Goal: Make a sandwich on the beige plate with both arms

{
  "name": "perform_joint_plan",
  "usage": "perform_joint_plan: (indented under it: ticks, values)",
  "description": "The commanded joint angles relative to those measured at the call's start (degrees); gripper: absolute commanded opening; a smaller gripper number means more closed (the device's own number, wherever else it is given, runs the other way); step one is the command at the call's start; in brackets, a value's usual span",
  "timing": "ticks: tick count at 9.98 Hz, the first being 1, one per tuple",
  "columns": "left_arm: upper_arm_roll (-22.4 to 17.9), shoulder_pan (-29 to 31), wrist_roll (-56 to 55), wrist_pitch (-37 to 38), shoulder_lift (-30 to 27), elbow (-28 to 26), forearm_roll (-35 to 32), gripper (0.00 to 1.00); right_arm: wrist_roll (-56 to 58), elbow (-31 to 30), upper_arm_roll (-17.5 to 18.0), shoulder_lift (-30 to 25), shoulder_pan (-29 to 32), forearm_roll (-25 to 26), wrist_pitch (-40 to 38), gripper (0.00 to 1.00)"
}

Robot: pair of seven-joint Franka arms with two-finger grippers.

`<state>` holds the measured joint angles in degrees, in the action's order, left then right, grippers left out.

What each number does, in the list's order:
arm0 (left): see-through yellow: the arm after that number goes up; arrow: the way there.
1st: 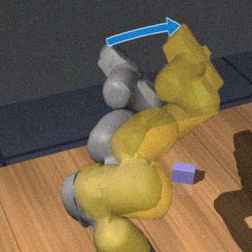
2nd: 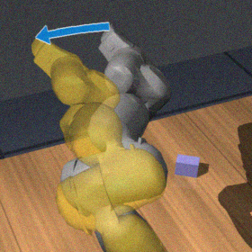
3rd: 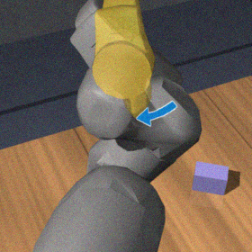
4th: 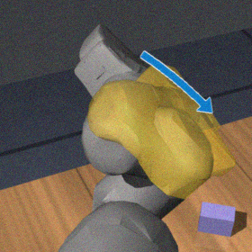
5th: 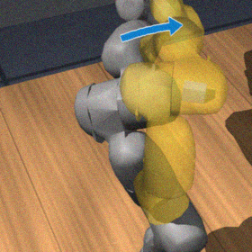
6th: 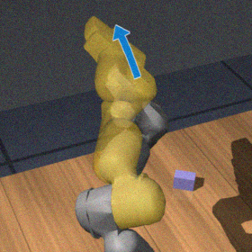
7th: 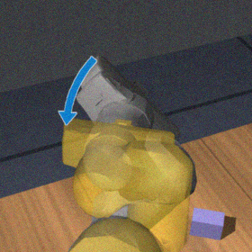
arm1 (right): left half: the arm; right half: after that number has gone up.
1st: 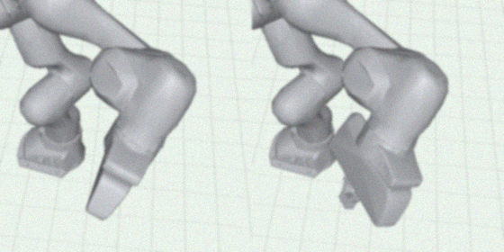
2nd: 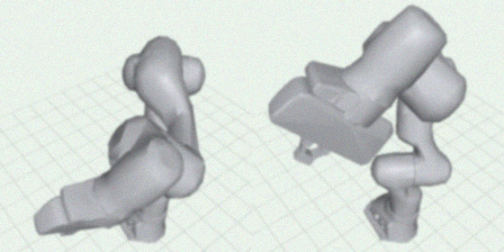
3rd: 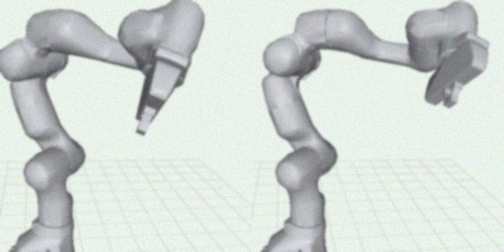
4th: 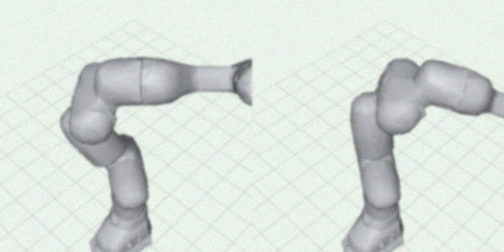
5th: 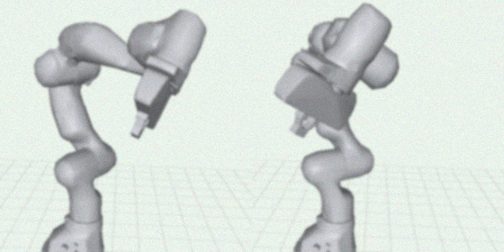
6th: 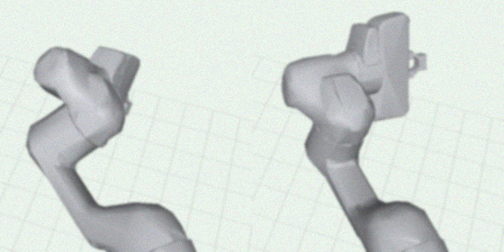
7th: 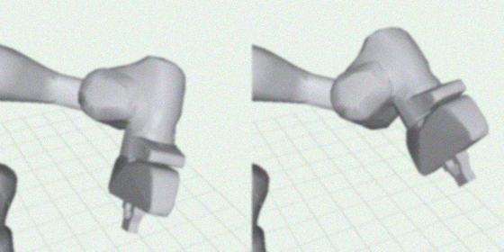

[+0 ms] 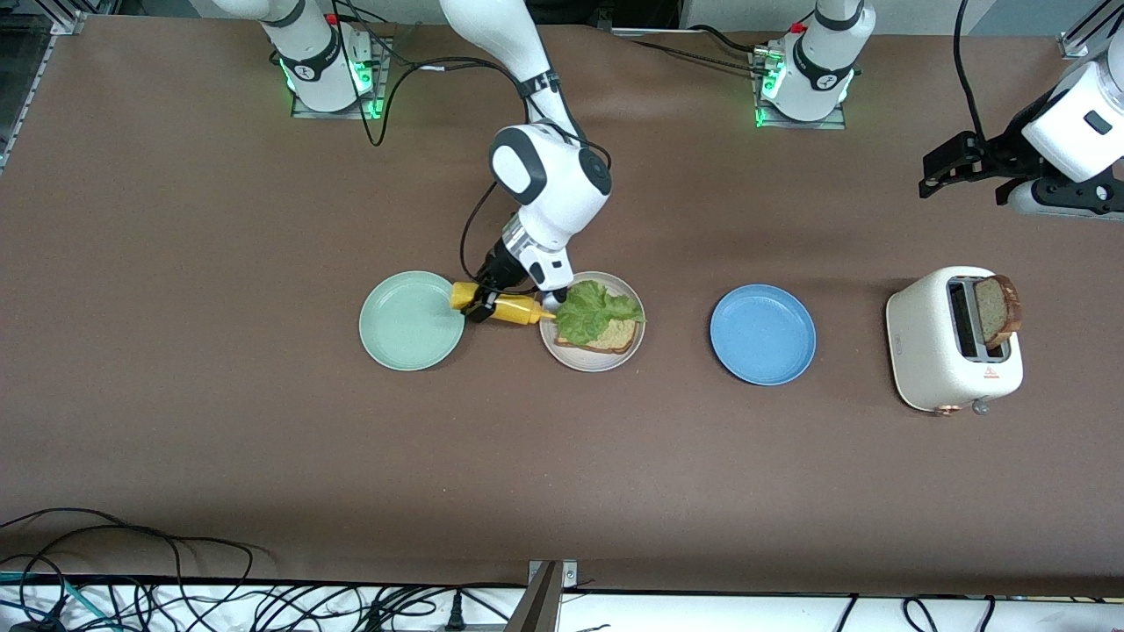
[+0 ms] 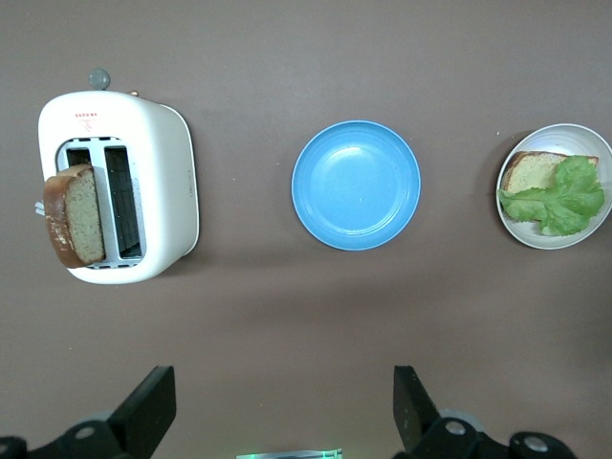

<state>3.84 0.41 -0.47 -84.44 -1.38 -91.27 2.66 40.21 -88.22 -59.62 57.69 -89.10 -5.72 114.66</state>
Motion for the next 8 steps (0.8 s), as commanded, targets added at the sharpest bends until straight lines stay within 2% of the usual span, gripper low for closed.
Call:
perform_joint_plan:
  ticks: [1, 3, 5, 6, 8]
  values:
    - [0.2, 0.39, 0.47, 0.5, -0.28, 0.56, -0.29, 1.0, 14.38, 0.24, -8.88, -3.01, 0.59, -8.81, -5.48, 0.0]
    - [0.2, 0.39, 0.47, 0.5, -0.2, 0.56, -0.29, 1.0, 27.49, -0.72, -17.16, -3.1, 3.12, -19.46, -9.44, 0.0]
    - [0.2, 0.39, 0.47, 0.5, -0.2, 0.56, -0.29, 1.0, 37.26, -4.31, -24.02, -3.19, 6.46, -33.33, -12.87, 0.0]
    - [0.2, 1.0, 0.47, 0.5, -0.11, 0.56, 0.15, 1.0, 41.13, -6.94, -26.66, -3.19, 8.05, -39.75, -15.32, 0.0]
    - [0.2, 1.09, 0.39, 0.59, 0.15, 0.48, 0.06, 1.0, 50.44, -15.01, -29.14, -3.19, 9.99, -50.39, -16.14, 0.0]
